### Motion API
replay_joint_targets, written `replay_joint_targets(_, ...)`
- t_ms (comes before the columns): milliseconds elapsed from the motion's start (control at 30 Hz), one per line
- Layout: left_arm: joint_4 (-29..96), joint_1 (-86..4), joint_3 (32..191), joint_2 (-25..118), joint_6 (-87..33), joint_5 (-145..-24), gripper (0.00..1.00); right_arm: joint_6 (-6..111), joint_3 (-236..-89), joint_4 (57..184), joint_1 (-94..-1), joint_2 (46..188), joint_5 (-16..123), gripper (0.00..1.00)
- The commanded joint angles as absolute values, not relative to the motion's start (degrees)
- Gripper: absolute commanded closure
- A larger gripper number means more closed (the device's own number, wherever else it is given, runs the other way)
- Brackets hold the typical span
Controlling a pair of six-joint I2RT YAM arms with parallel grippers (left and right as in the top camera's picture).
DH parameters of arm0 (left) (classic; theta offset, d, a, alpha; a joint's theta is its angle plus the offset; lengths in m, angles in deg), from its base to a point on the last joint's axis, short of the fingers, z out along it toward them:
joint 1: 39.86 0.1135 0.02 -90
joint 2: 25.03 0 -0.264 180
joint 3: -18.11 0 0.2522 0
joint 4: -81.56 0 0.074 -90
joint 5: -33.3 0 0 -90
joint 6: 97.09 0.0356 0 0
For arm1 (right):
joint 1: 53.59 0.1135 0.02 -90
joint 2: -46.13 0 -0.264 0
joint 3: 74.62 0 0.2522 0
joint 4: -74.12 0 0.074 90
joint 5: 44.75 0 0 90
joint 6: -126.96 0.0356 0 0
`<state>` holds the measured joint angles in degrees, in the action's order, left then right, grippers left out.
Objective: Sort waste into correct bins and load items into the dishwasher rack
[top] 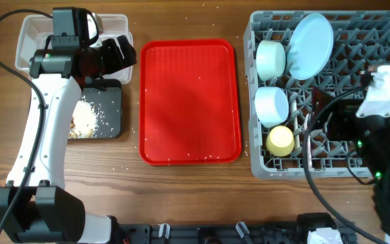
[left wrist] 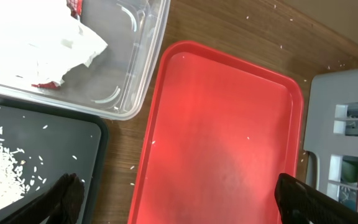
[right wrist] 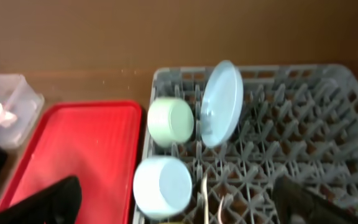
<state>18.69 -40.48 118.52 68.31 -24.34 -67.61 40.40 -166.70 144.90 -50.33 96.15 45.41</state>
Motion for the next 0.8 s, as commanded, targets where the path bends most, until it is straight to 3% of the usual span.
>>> replay_joint_targets(0, 18.8, -40.2, 119.3, 67.7, -24.0, -67.3, 0.00, 41.5, -148.6, 132.2, -50.2, 86.7, 49.0, 0.00)
replay_joint_targets(333, 18.9, -40.2, 119.3, 67.7, -24.0, -67.3, 0.00, 41.6, -99.2, 94.5, -50.2, 55.2, 50.3, 0.00)
replay_joint_targets(767, 18.8, -40.2, 119.3, 67.7, -24.0, -67.3, 0.00, 41.8, -88.7, 87.5, -50.2, 46.3, 50.5, 0.00)
